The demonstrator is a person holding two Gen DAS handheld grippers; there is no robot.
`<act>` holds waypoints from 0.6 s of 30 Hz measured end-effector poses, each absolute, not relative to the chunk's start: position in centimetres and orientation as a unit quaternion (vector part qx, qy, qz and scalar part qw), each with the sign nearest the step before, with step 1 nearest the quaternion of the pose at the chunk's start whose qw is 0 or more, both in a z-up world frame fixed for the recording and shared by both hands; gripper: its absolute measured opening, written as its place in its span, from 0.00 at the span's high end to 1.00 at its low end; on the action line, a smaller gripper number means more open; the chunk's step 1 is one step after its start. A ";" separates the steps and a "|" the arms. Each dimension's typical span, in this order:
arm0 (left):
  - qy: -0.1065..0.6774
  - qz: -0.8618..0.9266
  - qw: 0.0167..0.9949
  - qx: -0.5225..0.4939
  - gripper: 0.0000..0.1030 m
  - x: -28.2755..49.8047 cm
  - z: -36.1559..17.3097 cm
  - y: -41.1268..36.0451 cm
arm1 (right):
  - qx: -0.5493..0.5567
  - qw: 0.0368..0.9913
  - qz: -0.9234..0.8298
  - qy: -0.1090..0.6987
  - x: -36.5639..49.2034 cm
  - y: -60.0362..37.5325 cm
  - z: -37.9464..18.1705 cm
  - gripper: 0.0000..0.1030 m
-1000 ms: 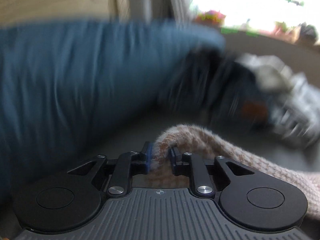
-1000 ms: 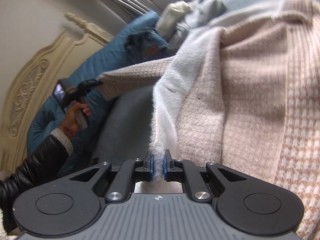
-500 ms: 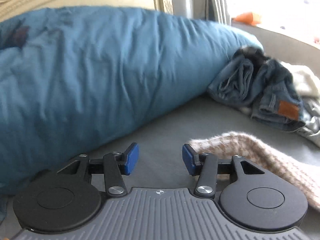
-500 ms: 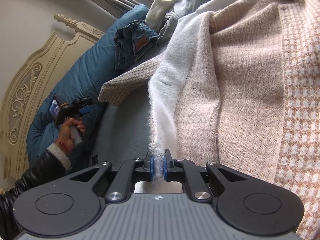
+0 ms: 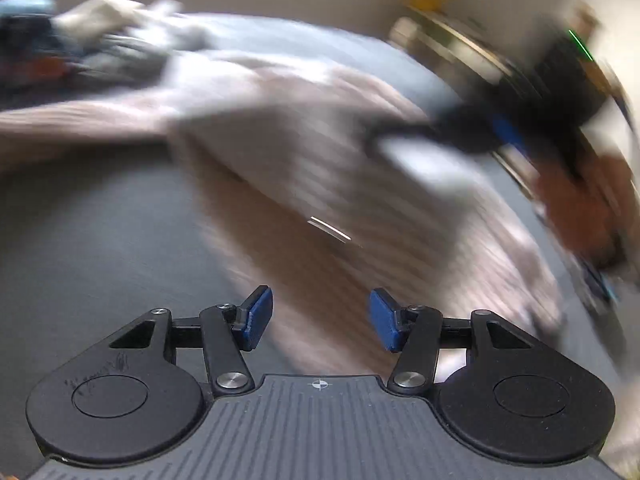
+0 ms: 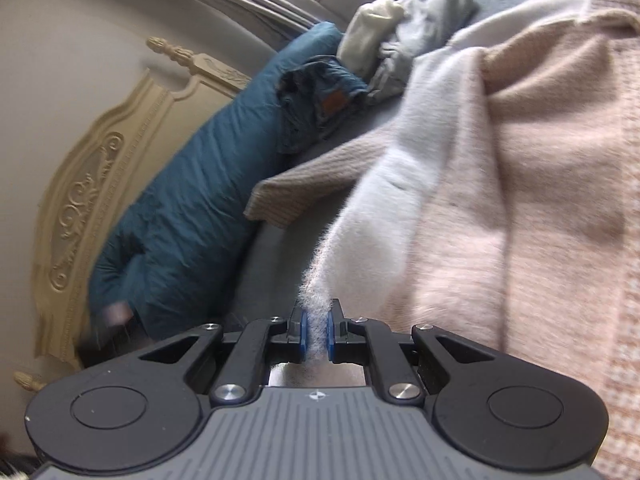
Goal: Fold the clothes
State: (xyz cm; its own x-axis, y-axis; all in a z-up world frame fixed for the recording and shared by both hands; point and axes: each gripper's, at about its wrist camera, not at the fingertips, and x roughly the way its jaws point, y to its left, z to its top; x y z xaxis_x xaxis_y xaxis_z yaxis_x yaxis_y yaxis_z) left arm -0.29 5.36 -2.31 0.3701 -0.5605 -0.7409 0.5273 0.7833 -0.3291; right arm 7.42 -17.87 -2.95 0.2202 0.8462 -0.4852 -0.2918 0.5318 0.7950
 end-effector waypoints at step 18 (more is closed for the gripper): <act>0.468 -0.156 0.853 -0.171 0.66 -2.6 -5.5 9.4 | 0.276 0.710 0.400 0.510 8.5 -10.0 -2.3 0.68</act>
State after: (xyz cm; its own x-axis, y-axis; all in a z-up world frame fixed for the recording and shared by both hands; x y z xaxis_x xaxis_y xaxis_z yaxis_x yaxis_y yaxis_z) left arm -2.59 9.38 -5.53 0.5133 -0.4260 -0.7450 0.1051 0.8928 -0.4381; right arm 8.54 -9.99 -2.26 0.1602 0.8488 -0.5039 -0.2863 0.5285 0.7992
